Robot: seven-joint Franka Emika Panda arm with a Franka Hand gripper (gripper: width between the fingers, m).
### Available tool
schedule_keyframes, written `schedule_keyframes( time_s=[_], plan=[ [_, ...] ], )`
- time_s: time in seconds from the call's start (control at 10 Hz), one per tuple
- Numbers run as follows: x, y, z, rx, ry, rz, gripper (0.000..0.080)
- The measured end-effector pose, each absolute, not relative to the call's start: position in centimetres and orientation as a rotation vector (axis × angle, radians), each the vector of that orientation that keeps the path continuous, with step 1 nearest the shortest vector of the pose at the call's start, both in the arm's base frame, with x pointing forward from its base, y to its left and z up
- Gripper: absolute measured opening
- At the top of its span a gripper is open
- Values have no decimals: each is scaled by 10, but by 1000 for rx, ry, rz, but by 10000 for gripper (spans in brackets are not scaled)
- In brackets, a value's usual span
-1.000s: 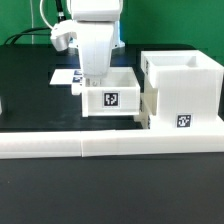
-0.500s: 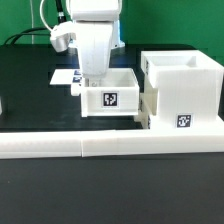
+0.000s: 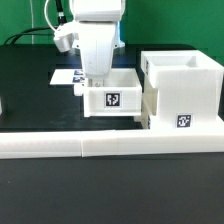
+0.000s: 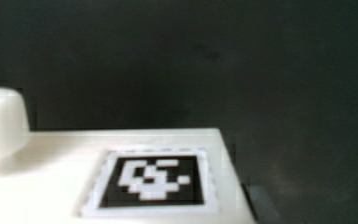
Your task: Assemble drawer
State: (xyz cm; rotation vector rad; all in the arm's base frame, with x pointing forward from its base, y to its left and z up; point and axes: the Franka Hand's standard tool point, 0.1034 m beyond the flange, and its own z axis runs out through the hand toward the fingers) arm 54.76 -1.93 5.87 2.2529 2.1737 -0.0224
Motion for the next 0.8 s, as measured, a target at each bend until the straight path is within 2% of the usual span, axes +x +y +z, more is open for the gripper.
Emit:
schedule_keyframes(
  time_s=[0.2, 0.8],
  plan=[
    [555, -17, 60, 2195, 2175, 51, 42],
    [548, -10, 55, 2233, 2156, 37, 42]
  ],
)
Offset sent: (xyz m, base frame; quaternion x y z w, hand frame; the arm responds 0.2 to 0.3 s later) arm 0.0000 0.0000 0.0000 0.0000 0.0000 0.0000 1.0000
